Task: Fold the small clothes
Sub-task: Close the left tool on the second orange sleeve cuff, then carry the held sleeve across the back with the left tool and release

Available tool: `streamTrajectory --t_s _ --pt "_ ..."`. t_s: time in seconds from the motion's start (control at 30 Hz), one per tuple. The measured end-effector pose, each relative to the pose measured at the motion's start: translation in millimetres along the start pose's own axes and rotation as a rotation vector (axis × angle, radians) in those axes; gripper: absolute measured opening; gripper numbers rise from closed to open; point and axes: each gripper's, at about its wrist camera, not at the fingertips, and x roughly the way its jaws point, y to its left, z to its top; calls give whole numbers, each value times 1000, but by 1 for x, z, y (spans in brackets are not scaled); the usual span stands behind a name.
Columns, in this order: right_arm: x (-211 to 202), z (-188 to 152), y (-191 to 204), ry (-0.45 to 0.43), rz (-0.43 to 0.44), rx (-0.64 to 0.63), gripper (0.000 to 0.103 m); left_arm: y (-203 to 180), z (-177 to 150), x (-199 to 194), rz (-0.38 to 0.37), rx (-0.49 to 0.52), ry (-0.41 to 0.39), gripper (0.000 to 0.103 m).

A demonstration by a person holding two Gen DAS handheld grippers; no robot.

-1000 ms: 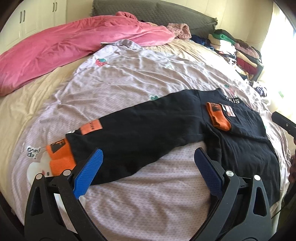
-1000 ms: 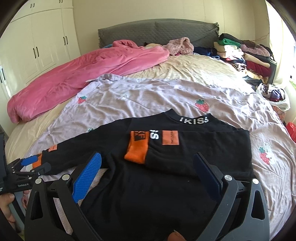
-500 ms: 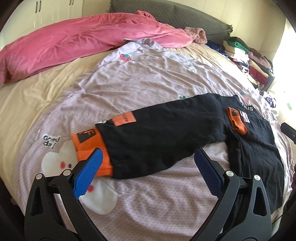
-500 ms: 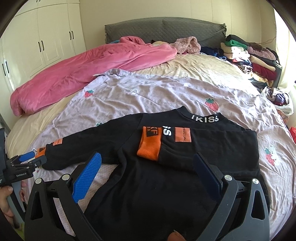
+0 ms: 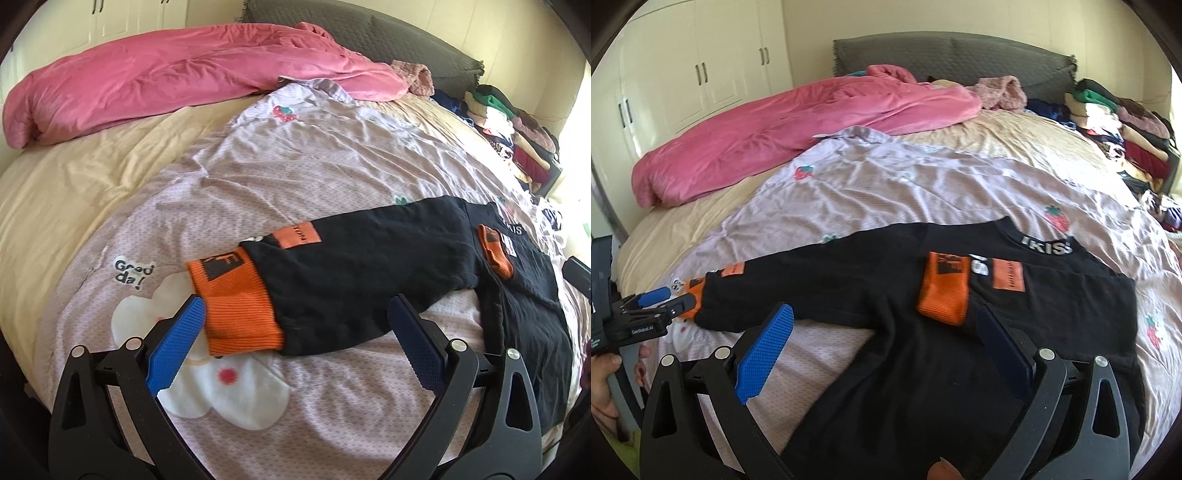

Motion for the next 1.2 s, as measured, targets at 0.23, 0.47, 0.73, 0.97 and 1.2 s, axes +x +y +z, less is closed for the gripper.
streamTrajectory --t_s 0.23,0.47,0.73,0.97,1.2 --pt "18 -1 20 25 24 -29 99 23 0 6 46 -48 6 93" --pt "25 -7 14 44 13 -11 99 48 -3 19 68 -112 24 93" --pt "25 -11 -5 46 -14 39 99 55 -6 36 76 -153 33 67" --pt "17 -12 -24 33 -31 77 99 43 -2 34 72 -136 11 12" --pt "9 -15 -43 19 -37 123 99 29 11 10 -5 -119 -34 6"
